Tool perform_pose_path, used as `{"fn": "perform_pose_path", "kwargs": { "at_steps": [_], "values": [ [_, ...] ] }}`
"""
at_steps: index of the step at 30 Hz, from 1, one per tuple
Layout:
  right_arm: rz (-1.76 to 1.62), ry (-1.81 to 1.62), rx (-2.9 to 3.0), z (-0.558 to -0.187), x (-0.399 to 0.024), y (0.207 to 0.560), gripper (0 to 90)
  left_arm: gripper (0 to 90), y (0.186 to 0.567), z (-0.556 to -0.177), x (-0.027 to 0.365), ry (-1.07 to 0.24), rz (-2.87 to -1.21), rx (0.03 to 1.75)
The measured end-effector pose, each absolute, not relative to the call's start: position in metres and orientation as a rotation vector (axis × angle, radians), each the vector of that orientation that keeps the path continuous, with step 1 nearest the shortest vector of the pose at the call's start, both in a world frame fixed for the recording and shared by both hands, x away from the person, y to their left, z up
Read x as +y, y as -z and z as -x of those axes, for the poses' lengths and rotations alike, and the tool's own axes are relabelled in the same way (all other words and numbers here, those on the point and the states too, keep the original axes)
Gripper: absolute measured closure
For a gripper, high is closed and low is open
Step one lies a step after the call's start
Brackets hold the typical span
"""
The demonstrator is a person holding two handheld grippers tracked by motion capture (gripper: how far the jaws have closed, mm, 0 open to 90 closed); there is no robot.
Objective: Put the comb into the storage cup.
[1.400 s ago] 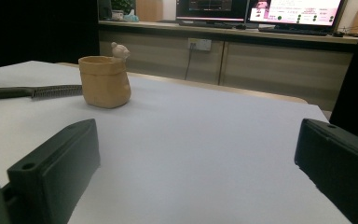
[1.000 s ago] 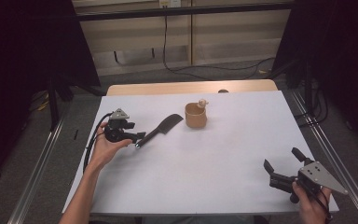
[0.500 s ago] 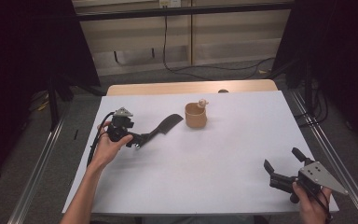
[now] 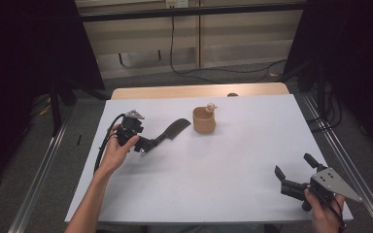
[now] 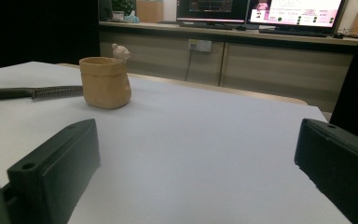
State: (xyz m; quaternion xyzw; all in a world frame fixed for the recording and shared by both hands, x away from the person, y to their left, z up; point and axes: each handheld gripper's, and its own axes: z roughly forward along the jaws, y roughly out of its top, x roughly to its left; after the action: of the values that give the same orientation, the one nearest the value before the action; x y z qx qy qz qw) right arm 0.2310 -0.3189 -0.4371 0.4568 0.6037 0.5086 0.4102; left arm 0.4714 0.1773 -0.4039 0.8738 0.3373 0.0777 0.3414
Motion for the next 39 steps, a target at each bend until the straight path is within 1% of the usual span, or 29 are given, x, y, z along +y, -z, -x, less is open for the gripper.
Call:
{"fn": "perform_pose_path", "kwargs": {
  "at_steps": [3,4,10,11,16,24,26,29,32,33,36,37,39],
  "values": [
    [-1.154,-1.278,1.519,-0.231,-0.319,0.437,0.0,6.4,0.403,-0.475,0.173,-0.203,-2.282,0.883],
    [-1.154,-1.279,1.516,-0.231,-0.32,0.437,0.0,6.4,0.404,-0.479,0.171,-0.165,-2.293,0.878],
    [-1.15,-1.279,1.515,-0.23,-0.319,0.437,0.0,6.4,0.408,-0.485,0.164,-0.125,-2.32,0.881],
    [-1.154,-1.28,1.516,-0.231,-0.32,0.437,0.0,6.5,0.409,-0.487,0.162,-0.102,-2.323,0.893],
    [-1.153,-1.277,1.518,-0.231,-0.319,0.437,0.0,6.9,0.411,-0.491,0.159,-0.106,-2.333,0.875],
    [-1.152,-1.28,1.518,-0.231,-0.319,0.437,0.0,7.9,0.418,-0.502,0.149,-0.096,-2.42,0.868],
    [-1.151,-1.281,1.519,-0.231,-0.319,0.437,0.0,9.4,0.418,-0.504,0.148,-0.091,-2.431,0.87],
    [-1.153,-1.28,1.52,-0.231,-0.32,0.437,0.0,14.7,0.419,-0.506,0.145,-0.096,-2.45,0.866],
    [-1.152,-1.279,1.52,-0.231,-0.32,0.437,0.0,16.4,0.419,-0.507,0.144,-0.091,-2.465,0.853],
    [-1.151,-1.279,1.521,-0.231,-0.32,0.437,0.0,19.2,0.42,-0.506,0.142,-0.091,-2.464,0.859],
    [-1.153,-1.279,1.52,-0.231,-0.32,0.437,0.0,21.3,0.422,-0.507,0.141,-0.097,-2.489,0.866],
    [-1.153,-1.279,1.52,-0.231,-0.319,0.437,0.0,25.6,0.424,-0.509,0.141,-0.091,-2.501,0.865],
    [-1.151,-1.278,1.521,-0.231,-0.319,0.437,0.0,29.0,0.424,-0.509,0.14,-0.087,-2.498,0.865]
  ]
}}
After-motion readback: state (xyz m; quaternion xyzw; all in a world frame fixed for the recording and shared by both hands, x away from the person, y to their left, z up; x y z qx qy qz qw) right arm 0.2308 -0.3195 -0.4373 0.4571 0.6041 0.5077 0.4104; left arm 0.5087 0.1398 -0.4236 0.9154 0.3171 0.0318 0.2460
